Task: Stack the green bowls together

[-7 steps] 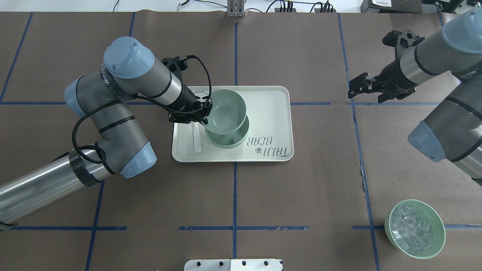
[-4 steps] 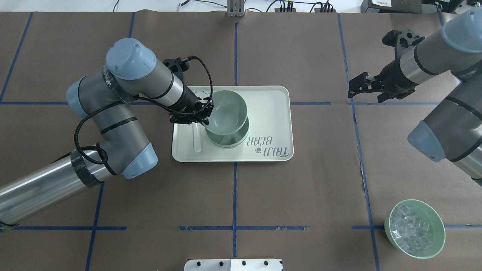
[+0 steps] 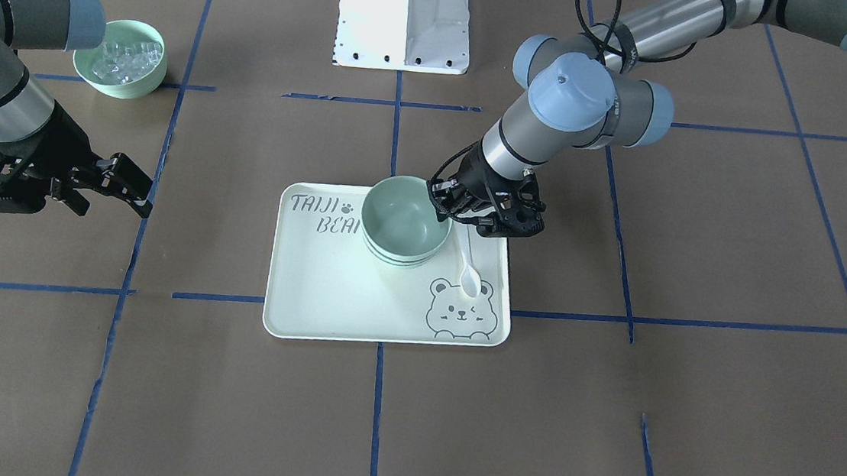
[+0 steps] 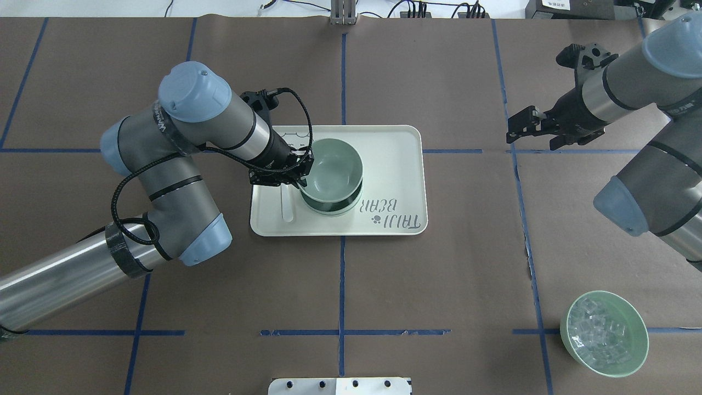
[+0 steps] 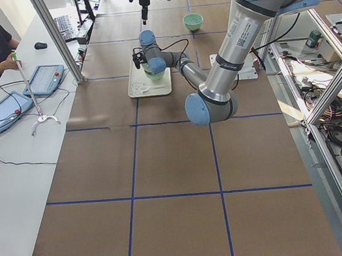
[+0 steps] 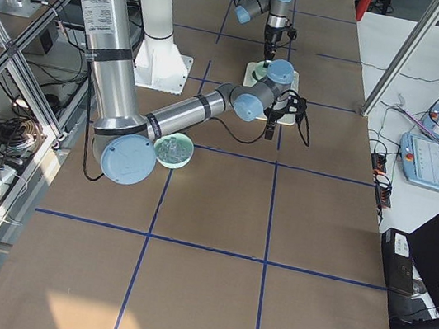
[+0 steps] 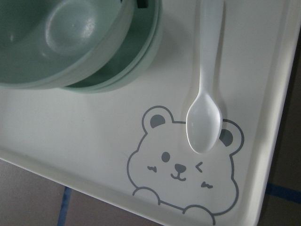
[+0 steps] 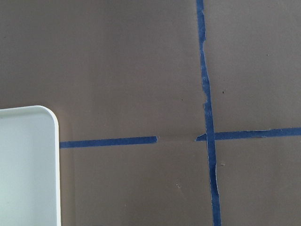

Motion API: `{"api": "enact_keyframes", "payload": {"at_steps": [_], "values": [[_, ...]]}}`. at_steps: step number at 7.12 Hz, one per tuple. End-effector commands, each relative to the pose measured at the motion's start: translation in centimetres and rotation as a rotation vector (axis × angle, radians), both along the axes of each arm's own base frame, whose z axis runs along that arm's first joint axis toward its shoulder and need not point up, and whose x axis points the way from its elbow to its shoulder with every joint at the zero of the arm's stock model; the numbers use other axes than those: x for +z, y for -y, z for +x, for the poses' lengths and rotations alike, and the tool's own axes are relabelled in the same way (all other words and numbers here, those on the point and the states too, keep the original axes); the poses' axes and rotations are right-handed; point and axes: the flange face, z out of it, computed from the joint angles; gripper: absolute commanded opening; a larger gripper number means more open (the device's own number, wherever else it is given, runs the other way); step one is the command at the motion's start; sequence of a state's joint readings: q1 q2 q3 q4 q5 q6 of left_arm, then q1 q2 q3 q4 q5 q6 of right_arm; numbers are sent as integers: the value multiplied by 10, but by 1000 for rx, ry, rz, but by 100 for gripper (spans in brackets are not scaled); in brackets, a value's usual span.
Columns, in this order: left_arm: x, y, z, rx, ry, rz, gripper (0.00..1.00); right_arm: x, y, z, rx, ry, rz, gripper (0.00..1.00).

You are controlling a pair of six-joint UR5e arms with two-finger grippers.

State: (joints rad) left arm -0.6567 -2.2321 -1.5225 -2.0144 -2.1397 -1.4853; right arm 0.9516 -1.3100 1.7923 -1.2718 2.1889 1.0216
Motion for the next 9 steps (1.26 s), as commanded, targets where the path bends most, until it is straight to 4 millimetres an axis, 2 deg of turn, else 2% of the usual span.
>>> {"api": "enact_keyframes", "payload": {"at_steps": [1,2,3,4,5,6,7,8,9], "values": [[-2,-10,11,-6,3,20,100,0,0,0,-1,-1,-2,100],[-6,-14,7,-5,-6,32,100,1,0,1,1,-2,-3,100],[-8,-17,-7,-6,-18,56,100,3,4,8,13,-4,-6,100],[10,-15,-50,-3,-14,143,100,8,15,37,30,7,-22,100],[29,-13,-104,-12,-1,249,100,31,26,66,-2,-14,14,100],[61,-4,-156,-22,44,329,100,70,41,104,-33,-62,67,100],[111,0,-207,25,96,392,100,117,63,155,-82,-79,105,100],[173,6,-279,84,165,495,100,168,78,210,-127,-86,143,100],[228,9,-356,126,236,590,100,213,82,258,-165,-112,175,100]]}}
